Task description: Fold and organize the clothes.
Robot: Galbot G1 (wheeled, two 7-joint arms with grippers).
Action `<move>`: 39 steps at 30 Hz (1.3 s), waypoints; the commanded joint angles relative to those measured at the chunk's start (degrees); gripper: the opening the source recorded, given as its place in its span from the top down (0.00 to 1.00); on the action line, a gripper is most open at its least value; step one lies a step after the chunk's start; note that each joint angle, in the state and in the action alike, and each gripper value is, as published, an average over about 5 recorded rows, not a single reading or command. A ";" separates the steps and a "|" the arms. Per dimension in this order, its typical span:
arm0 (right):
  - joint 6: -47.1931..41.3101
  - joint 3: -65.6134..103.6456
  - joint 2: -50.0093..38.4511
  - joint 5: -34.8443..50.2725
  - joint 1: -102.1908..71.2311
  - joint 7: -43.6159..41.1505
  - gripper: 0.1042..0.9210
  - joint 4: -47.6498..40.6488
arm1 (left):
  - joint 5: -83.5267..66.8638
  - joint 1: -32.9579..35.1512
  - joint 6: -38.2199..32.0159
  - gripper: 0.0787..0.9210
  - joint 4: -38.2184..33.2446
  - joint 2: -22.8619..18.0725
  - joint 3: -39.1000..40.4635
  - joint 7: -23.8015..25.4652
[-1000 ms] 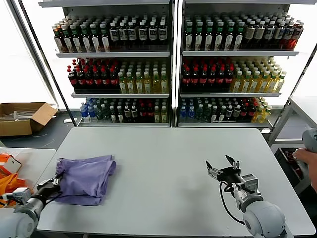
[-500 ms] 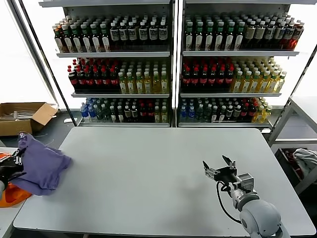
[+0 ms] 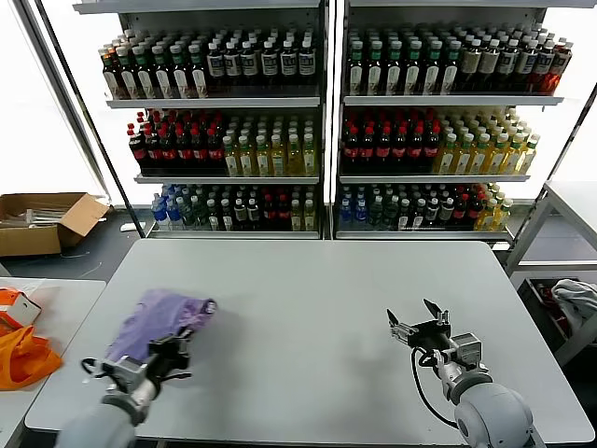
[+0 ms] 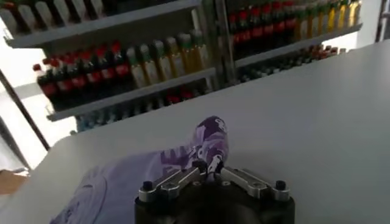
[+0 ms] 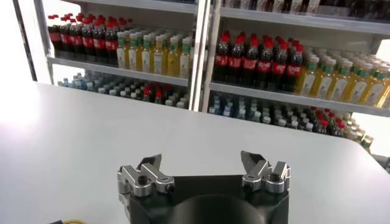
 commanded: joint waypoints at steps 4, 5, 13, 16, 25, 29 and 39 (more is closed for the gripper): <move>-0.27 -0.19 0.68 -0.69 -0.68 -0.02 0.12 0.57 | -12.57 -13.09 4.22 0.97 2.25 -10.08 18.26 -5.85; -0.28 -0.40 0.82 -0.83 -0.64 -0.01 0.12 0.56 | -13.58 -13.46 4.02 0.97 2.38 -10.61 18.42 -6.02; -0.47 -1.68 1.25 -1.20 0.14 0.12 0.12 -0.15 | -20.08 -15.60 1.82 0.92 3.14 -12.46 19.02 -6.79; -0.86 -2.67 1.26 -0.52 1.08 0.45 0.12 -0.92 | -22.21 -15.88 0.48 0.82 2.43 -12.55 18.77 -7.23; -1.72 -7.24 3.15 4.32 4.27 3.02 0.12 -4.07 | -21.33 -14.34 0.03 0.51 -0.97 -13.04 14.90 -8.84; -1.90 -10.28 2.46 16.14 5.79 5.55 0.12 -2.54 | -17.00 -13.85 0.58 0.38 -1.42 -11.87 12.54 -10.77; -2.53 -24.91 -0.67 26.25 14.13 13.02 0.12 -3.87 | -7.14 -10.65 6.44 0.12 -1.56 -11.13 6.59 -17.24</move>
